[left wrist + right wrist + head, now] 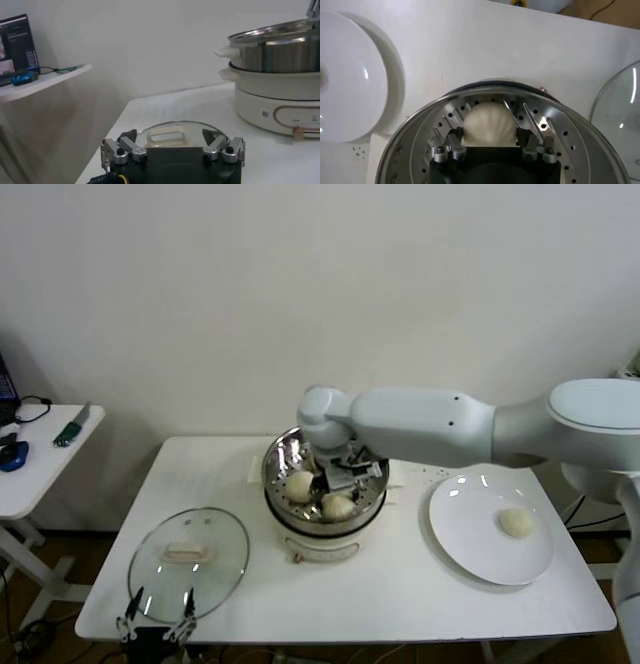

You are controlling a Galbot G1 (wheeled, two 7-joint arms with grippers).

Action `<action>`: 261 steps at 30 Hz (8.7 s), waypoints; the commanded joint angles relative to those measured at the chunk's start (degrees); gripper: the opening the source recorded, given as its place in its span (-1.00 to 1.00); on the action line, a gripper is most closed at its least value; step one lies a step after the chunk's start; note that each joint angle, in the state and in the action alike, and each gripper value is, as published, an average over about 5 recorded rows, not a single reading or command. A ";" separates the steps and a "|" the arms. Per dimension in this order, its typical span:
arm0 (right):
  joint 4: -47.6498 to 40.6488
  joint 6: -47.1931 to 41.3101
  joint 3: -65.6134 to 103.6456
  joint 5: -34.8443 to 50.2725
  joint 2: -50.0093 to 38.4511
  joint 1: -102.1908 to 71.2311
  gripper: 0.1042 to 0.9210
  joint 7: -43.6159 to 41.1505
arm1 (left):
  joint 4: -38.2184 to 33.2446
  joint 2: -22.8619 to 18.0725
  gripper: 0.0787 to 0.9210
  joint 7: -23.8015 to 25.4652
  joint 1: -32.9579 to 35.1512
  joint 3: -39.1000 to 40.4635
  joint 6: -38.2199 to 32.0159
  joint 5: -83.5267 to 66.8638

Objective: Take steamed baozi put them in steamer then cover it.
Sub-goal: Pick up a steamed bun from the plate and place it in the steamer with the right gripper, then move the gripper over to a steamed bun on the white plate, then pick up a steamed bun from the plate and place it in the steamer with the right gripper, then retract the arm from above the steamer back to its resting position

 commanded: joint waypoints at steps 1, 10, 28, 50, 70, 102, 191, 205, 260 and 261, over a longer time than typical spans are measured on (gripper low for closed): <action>-0.55 -0.87 -0.48 0.38 0.53 -0.57 0.50 -0.03 | 0.14 -0.09 0.77 -0.06 0.10 -0.02 -0.02 -0.03; -1.20 -0.80 1.28 1.15 -0.20 1.19 0.75 0.12 | -0.08 -0.12 0.77 -0.16 0.35 -0.14 -0.02 -0.02; -3.36 -41.01 -13.96 36.32 -22.99 19.35 0.76 8.87 | -1.21 0.58 0.77 -0.13 0.17 0.41 -0.01 0.40; -16.75 -40.64 22.12 13.54 -46.65 -24.38 0.76 6.45 | -3.55 -0.30 0.77 -0.20 1.04 0.55 -0.60 0.29; -31.60 -31.79 34.97 3.24 -36.96 -32.20 0.76 2.80 | -3.26 -1.37 0.77 -0.77 -0.44 1.08 0.80 1.18; -37.57 -30.30 32.67 1.42 -29.30 -30.73 0.56 2.06 | -2.50 -0.96 0.77 -0.49 -2.36 -0.38 1.77 -3.24; -26.49 -50.20 -20.48 62.68 2.98 5.25 0.74 8.17 | -4.74 2.71 0.77 4.34 -1.92 4.01 3.28 1.46; -15.20 -44.70 -10.02 60.66 -15.58 13.23 0.76 11.34 | -3.81 2.29 0.77 -0.25 -4.47 3.57 3.08 4.16; 19.71 -28.34 119.70 42.55 -14.76 -115.40 0.76 50.56 | 0.56 5.60 0.77 1.12 -9.53 1.00 8.02 74.06; 19.64 -28.16 119.85 42.00 -14.35 -115.86 0.76 50.50 | 1.76 5.77 0.77 0.81 -9.89 1.29 7.87 74.97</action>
